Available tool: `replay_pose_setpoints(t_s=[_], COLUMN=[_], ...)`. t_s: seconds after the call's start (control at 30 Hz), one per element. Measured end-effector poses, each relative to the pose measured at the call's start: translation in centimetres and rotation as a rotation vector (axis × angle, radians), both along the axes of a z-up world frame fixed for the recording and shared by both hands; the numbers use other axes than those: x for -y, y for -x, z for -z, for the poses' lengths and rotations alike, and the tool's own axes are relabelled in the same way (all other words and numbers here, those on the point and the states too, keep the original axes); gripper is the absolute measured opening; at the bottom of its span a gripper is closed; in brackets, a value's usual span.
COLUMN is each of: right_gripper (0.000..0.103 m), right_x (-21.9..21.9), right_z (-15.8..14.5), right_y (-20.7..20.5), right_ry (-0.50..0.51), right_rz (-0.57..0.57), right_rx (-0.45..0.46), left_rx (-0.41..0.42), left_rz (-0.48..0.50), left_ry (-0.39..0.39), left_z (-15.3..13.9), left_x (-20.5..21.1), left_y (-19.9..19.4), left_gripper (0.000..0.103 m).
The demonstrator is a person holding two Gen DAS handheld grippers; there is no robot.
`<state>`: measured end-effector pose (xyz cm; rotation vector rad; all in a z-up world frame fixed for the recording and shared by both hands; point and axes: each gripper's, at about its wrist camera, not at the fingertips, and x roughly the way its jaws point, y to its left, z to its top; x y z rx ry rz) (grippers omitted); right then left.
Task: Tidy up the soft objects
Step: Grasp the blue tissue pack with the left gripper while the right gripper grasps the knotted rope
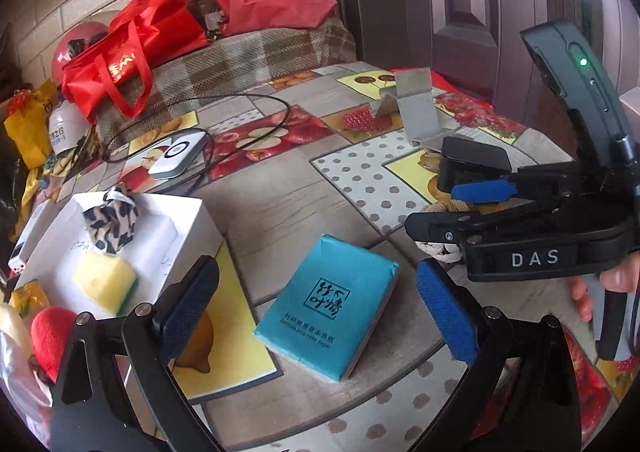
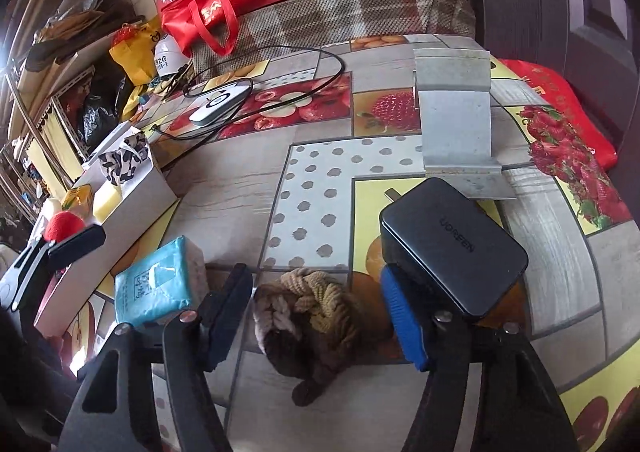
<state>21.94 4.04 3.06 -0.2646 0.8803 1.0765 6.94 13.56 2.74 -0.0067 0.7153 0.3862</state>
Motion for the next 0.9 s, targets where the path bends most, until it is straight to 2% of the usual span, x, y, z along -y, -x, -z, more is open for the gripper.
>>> replay_pose_setpoints(t_s=[0.13, 0.23, 0.33, 0.4, 0.43, 0.47, 0.53, 0.67, 0.73, 0.83, 0.9], right_gripper=[0.067, 0.066, 0.064, 0.056, 0.047, 0.043, 0.037, 0.035, 0.035, 0.035, 0.035], right_x=[-0.7, -1.2, -1.4, -1.5, -1.5, -1.4, -1.3, -0.2, 0.9, 2.8, 4.1], right_z=[0.0, 0.1, 0.1, 0.1, 0.0, 0.0, 0.0, -0.2, -0.9, -2.1, -2.7], right_y=[1.1, 1.4, 1.4, 1.7, 1.8, 2.0, 2.4, 2.5, 2.4, 2.6, 3.0], right_ry=[0.058, 0.094, 0.107, 0.116, 0.116, 0.122, 0.127, 0.111, 0.054, -0.043, -0.104], right_rz=[-0.068, -0.084, -0.09, -0.097, -0.106, -0.11, -0.123, -0.089, -0.049, 0.014, 0.055], right_rx=[0.069, 0.112, 0.126, 0.146, 0.154, 0.17, 0.185, 0.2, 0.214, 0.235, 0.249], left_rx=[-0.098, -0.113, -0.144, -0.141, -0.139, -0.138, -0.135, -0.103, -0.07, -0.001, 0.067], left_rz=[0.049, 0.06, 0.094, 0.128, 0.149, 0.163, 0.176, 0.193, 0.182, 0.147, 0.115], left_ry=[0.016, 0.055, 0.052, 0.007, -0.003, -0.008, -0.027, -0.041, -0.04, 0.0, -0.029], left_z=[1.2, 1.6, 2.0, 1.9, 1.8, 1.8, 1.7, 1.3, 0.9, 0.1, -0.7], left_x=[0.1, -0.3, 0.1, 0.9, 1.2, 1.4, 1.8, 2.4, 2.6, 2.4, 2.7], left_y=[-1.6, -1.8, -2.3, -2.5, -2.5, -2.4, -2.3, -1.6, -1.0, 0.3, 1.5], left_gripper=[0.099, 0.099, 0.087, 0.076, 0.063, 0.052, 0.05, 0.049, 0.049, 0.049, 0.049])
